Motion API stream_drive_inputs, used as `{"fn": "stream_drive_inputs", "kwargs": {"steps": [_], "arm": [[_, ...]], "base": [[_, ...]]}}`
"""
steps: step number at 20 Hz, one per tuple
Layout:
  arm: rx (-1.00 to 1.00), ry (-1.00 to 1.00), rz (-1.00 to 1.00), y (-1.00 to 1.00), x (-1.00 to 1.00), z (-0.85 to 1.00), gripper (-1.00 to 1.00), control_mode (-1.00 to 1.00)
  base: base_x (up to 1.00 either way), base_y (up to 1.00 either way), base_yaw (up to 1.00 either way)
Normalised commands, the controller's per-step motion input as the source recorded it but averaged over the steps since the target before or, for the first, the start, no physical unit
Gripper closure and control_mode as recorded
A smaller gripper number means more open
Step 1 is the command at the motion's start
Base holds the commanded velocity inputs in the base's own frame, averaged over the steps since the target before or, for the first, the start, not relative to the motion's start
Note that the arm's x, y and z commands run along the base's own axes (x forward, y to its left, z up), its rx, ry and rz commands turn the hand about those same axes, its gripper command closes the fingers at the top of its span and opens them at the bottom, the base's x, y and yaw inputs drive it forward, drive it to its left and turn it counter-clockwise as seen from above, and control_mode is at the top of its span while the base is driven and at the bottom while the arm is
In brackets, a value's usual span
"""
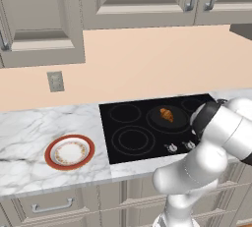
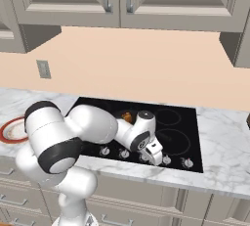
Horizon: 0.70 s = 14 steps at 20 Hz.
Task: Pick the croissant and place it on the pan. Then turn on the stove to warm the croissant.
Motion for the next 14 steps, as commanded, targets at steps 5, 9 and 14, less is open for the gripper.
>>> {"fn": "stream_drive_inputs", "kwargs": {"steps": [5,9,14], "arm": [[0.0,0.02,0.0,-0.03,0.07,-0.12,-1.0,-1.0],[0.0,0.02,0.0,-0.01,0.04,-0.18,-1.0,-1.0],[0.0,0.04,0.0,0.0,0.06,-0.23,-1.0,-1.0]], "base": [[0.0,0.0,0.0],[0.0,0.0,0.0],[0.0,0.0,0.0]]}}
